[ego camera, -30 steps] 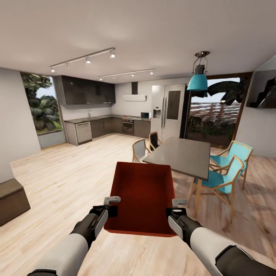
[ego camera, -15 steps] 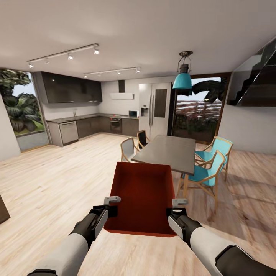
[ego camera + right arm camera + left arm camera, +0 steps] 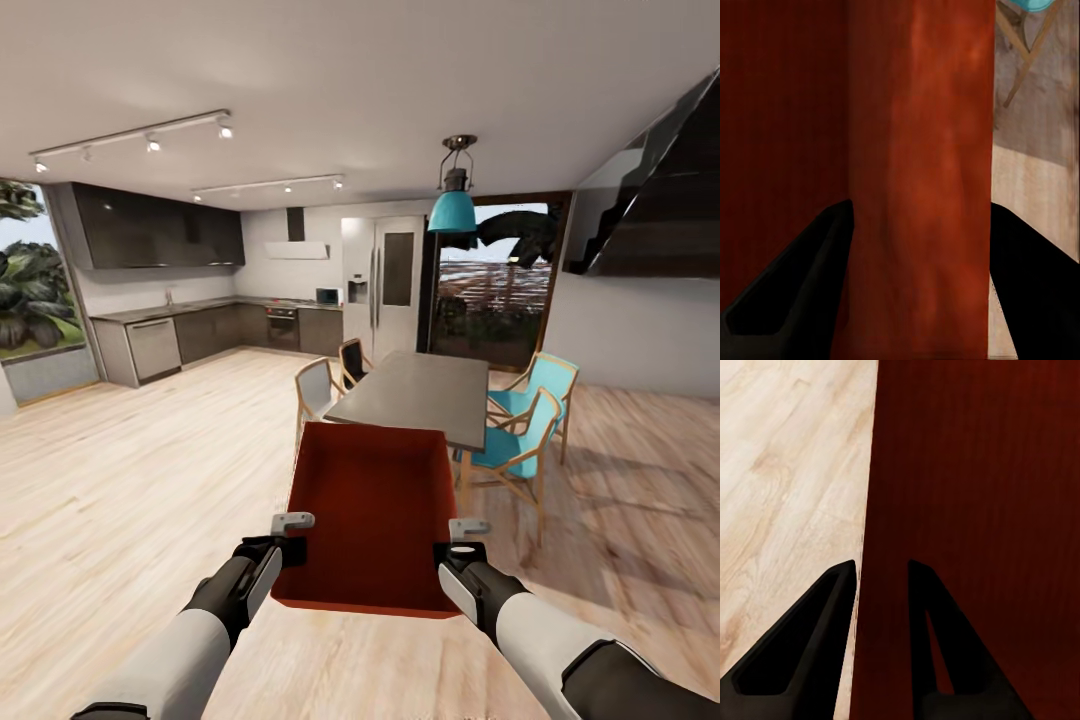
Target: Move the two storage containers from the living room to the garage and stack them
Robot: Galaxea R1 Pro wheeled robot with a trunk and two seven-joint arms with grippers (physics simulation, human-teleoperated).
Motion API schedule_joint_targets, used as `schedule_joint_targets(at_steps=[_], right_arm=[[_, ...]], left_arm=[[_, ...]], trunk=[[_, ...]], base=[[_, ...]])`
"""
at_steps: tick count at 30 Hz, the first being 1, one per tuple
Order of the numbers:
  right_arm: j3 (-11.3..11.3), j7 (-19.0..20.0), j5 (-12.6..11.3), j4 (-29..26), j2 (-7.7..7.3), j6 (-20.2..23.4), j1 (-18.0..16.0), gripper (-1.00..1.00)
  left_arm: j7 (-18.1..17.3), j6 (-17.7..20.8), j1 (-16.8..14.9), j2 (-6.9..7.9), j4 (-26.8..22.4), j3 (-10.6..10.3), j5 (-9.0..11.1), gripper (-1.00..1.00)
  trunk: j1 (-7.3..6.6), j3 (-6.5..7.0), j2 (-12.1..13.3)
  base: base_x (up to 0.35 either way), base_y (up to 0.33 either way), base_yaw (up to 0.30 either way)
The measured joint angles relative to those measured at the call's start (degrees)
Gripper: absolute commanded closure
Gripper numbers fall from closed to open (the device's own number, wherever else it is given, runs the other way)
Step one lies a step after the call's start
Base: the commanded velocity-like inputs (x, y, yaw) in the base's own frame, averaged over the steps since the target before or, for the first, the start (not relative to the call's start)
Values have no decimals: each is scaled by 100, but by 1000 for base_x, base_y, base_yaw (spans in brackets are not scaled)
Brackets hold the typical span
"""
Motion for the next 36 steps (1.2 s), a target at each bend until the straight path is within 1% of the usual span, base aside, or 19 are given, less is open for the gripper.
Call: schedule_joint_targets(at_steps=[36], right_arm=[[3, 2, -3, -9, -5, 0, 0, 100]], left_arm=[[1, 1, 0, -5, -9, 4, -11, 100]], trunk=[[0, 0, 0]], base=[[0, 0, -278]])
